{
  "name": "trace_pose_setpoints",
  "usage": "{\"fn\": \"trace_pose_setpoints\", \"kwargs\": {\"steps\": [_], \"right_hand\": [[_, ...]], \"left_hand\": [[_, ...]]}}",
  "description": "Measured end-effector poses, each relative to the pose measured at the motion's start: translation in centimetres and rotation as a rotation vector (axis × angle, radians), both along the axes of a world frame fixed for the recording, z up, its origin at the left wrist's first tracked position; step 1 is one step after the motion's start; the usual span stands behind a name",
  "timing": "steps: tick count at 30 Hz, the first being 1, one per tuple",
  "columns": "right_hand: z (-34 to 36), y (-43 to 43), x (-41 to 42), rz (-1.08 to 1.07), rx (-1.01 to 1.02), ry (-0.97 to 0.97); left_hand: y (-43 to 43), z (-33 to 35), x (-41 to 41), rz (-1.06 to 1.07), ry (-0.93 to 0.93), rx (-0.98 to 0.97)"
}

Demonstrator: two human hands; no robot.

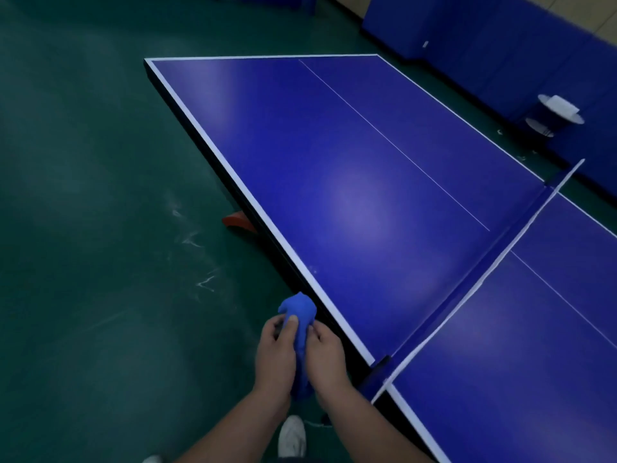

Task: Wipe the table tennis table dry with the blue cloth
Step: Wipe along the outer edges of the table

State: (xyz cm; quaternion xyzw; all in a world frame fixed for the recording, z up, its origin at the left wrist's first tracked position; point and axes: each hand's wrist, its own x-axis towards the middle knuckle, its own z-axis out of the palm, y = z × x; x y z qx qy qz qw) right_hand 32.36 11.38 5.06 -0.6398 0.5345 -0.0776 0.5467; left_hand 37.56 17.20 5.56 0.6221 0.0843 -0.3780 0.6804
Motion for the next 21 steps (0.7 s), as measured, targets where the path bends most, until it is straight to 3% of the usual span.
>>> {"fn": "trace_pose_setpoints", "kwargs": {"steps": [4,8,10,15,18,21], "right_hand": [[-0.1,-5.0,-2.4,0.124,0.015,-0.020],[-0.8,-9.5,-3.4,0.669,-0.256,0.321],[-1.2,-11.8,-3.3,0.901,-0.284,0.392],[-2.0,-21.1,-2.4,0.930,-0.431,0.339],[-5.9,-25.2,-1.5,1.207,-0.609,0.401],[-9.1,-27.5,-0.1,1.383,-0.855,0.326]], "left_hand": [[-4.7,-1.1,-3.2,-0.025,0.142,-0.116],[-6.9,-3.3,-5.3,0.023,0.085,-0.024],[-7.4,-5.1,-6.0,0.073,0.056,0.039],[-10.2,-9.9,-6.6,0.094,0.027,0.179],[-12.5,-12.1,-7.0,0.036,-0.024,0.139],[-14.4,-14.1,-7.0,0.005,-0.070,0.077]]}}
